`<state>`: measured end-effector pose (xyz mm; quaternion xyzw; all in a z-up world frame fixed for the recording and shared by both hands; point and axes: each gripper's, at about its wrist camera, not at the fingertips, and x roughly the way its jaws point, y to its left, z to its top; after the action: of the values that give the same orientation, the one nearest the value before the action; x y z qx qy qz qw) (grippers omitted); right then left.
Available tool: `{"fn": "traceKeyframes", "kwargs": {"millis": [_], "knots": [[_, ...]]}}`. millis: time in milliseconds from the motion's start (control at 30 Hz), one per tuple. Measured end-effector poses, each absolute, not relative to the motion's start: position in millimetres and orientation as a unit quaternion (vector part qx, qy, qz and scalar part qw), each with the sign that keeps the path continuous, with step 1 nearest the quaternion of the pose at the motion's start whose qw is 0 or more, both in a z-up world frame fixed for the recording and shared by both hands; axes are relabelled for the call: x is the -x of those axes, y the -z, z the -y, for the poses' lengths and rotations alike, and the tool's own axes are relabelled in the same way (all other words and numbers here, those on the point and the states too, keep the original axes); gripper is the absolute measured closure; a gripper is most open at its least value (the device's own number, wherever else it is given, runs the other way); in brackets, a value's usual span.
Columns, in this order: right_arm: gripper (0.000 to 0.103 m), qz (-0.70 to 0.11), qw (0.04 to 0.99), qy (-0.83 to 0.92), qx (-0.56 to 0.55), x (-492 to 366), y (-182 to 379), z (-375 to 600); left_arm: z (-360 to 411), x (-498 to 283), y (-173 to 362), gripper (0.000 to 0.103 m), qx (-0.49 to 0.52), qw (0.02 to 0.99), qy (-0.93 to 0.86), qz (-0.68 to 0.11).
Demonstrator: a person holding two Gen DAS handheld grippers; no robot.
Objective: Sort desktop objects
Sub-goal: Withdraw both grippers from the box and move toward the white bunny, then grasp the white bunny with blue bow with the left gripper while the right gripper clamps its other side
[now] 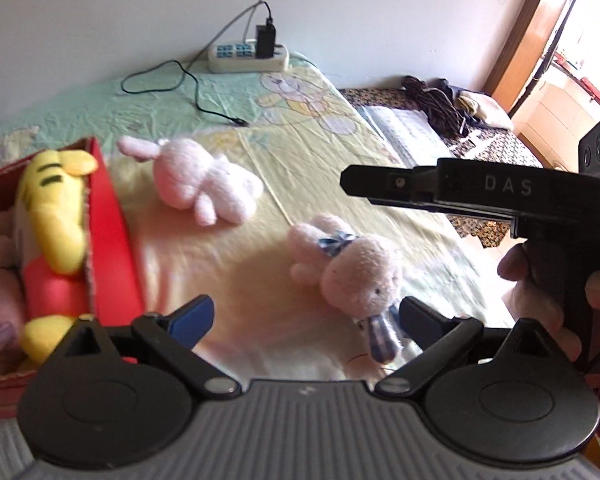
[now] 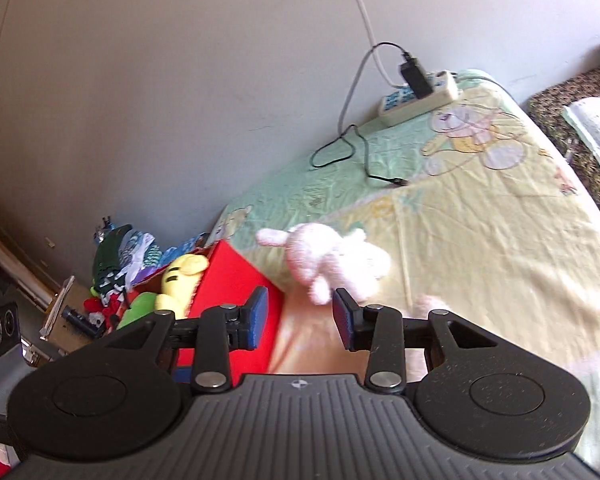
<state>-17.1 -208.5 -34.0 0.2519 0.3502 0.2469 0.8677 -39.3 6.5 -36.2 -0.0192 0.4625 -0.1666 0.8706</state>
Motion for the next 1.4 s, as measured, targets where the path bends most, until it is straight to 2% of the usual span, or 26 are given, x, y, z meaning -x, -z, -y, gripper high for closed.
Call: {"fn": "traceKeyframes", "kwargs": {"millis": [267,500,700,900,1400], "knots": [[0.063,-0.408,0.838,-0.197,-0.305,0.7,88.1,261.8,37.7,14.3,70.4,0.005,0.055,0.841,0.216,-0.493],[0.062,-0.446,0.782,-0.214,-0.379,-15.4,124.5,281.3,46.9,-11.2,104.3,0.016,0.116,0.813,0.218,-0.528],[0.062,-0.458,0.739,-0.239,-0.432,-24.0,142.4,284.7,40.0,-19.8,112.6,0.018,0.134,0.816,0.195,-0.528],[0.060,-0.472,0.695,-0.285,-0.461,-24.2,151.4,272.6,28.1,-24.0,121.5,0.027,0.134,0.815,0.173,-0.537],[0.061,-0.505,0.670,-0.293,-0.459,-17.5,147.1,266.3,21.3,-20.7,122.6,0.031,0.150,0.808,0.188,-0.537]]}}
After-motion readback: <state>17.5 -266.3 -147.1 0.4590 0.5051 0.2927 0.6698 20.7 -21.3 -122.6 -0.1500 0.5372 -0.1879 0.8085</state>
